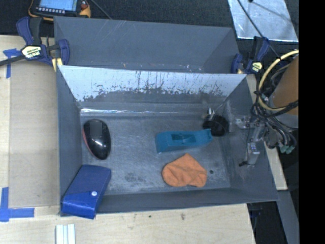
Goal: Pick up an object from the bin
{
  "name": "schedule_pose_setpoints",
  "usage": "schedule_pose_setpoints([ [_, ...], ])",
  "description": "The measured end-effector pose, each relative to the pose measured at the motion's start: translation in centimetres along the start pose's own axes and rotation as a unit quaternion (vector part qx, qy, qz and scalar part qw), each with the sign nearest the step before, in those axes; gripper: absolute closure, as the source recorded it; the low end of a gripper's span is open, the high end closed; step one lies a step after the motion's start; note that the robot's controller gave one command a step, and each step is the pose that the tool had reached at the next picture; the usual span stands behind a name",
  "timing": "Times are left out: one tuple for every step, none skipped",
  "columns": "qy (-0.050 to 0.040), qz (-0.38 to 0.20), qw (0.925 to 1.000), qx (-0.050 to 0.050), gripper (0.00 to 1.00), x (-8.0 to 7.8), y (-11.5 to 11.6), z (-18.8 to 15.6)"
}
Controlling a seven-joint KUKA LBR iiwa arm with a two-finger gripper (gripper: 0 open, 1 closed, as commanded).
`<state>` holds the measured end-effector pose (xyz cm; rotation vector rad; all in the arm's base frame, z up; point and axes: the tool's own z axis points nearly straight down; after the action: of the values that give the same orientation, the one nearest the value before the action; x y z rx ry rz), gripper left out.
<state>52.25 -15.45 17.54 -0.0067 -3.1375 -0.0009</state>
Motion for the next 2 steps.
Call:
schedule_pose_setpoints([
  [-0.0038,-0.002,1.0000,0.001,0.00,-0.2,0.1,-0.5],
  [-0.0089,0.021,0.9997,0.001,0.00,-4.3,4.1,6.5],
])
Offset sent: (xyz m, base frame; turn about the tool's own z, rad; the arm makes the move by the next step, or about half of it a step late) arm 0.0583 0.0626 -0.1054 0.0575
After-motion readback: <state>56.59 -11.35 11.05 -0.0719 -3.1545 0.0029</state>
